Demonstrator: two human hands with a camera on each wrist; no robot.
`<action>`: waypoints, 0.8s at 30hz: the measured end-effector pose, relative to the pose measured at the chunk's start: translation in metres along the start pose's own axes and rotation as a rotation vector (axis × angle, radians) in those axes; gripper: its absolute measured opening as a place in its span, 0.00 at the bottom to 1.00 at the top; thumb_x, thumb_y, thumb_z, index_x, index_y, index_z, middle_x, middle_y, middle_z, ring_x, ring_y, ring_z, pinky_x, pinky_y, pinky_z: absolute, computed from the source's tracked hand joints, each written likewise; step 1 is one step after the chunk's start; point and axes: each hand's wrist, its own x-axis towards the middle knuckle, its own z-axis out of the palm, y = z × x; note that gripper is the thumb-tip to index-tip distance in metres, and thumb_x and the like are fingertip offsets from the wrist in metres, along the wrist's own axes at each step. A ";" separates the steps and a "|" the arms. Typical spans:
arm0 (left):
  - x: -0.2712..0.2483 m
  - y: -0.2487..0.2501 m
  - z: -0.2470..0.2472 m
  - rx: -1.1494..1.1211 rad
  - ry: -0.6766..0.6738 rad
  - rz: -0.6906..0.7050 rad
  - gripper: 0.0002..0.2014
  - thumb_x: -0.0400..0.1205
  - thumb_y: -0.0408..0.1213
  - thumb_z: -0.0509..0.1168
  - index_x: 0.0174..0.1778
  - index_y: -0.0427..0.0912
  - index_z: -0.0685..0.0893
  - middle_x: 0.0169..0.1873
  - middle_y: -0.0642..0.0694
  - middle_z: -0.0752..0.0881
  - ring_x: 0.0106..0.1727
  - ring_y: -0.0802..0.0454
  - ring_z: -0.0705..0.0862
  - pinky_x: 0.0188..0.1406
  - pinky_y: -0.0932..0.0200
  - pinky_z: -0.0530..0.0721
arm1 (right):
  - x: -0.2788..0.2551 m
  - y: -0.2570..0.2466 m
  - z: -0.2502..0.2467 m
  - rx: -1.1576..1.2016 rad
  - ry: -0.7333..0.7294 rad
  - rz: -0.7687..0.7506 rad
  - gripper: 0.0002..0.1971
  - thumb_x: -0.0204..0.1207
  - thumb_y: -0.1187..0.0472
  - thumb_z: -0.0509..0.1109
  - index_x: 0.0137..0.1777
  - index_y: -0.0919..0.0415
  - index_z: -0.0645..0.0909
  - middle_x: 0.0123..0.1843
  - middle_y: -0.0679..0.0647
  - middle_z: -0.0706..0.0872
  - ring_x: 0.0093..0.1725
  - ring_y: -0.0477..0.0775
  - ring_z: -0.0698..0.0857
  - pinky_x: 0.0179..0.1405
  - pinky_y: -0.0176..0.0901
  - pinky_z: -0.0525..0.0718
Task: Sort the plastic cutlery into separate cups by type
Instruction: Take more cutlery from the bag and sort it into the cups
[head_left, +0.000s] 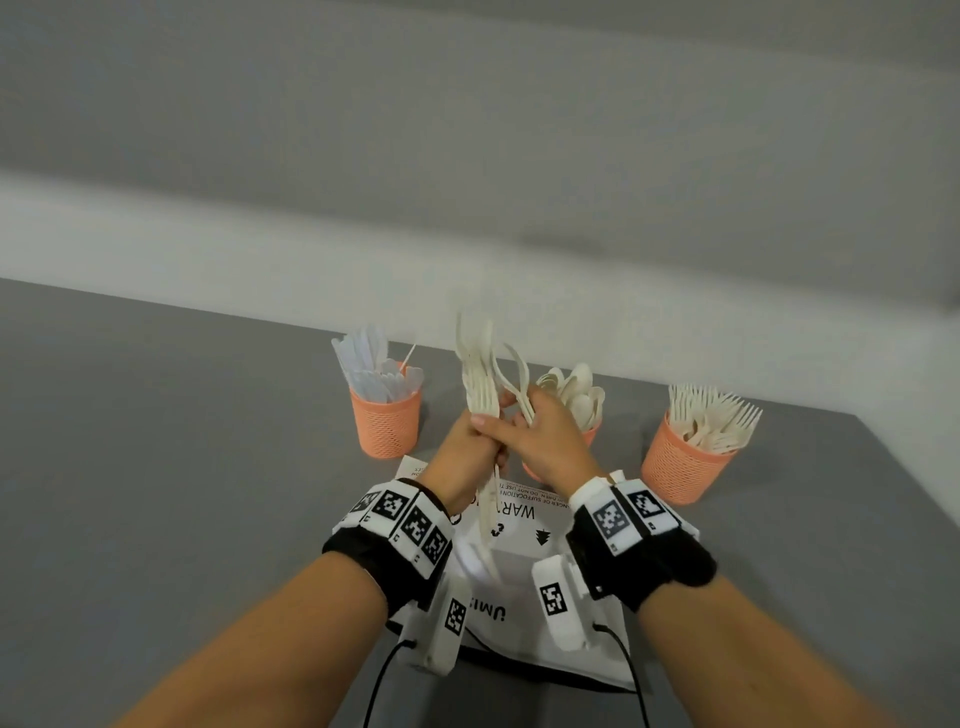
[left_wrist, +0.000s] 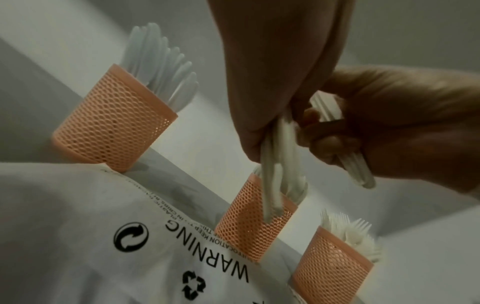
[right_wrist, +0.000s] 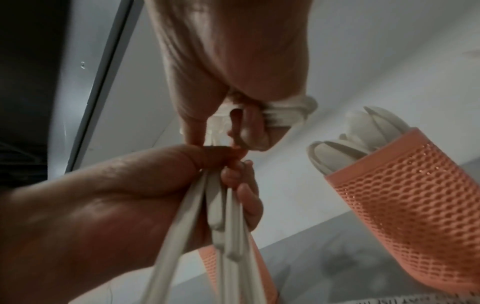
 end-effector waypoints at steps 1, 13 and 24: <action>-0.002 0.002 0.003 0.001 -0.032 -0.002 0.13 0.83 0.25 0.52 0.55 0.40 0.79 0.26 0.52 0.78 0.24 0.59 0.69 0.22 0.66 0.72 | -0.001 0.000 0.000 0.026 0.008 0.024 0.13 0.71 0.59 0.75 0.46 0.62 0.74 0.28 0.50 0.80 0.18 0.41 0.79 0.22 0.36 0.80; -0.009 0.013 0.003 -0.269 -0.125 -0.156 0.19 0.87 0.43 0.50 0.41 0.36 0.80 0.30 0.43 0.83 0.28 0.52 0.83 0.25 0.62 0.80 | -0.006 0.008 -0.011 0.381 -0.051 0.185 0.06 0.85 0.60 0.55 0.56 0.56 0.74 0.28 0.47 0.79 0.20 0.39 0.74 0.20 0.33 0.72; -0.006 0.006 0.012 -0.135 -0.051 -0.039 0.10 0.85 0.29 0.56 0.59 0.39 0.78 0.32 0.47 0.83 0.24 0.59 0.78 0.23 0.66 0.78 | 0.001 0.017 -0.014 0.177 0.170 -0.004 0.12 0.72 0.59 0.74 0.52 0.61 0.78 0.34 0.54 0.83 0.28 0.50 0.82 0.34 0.44 0.83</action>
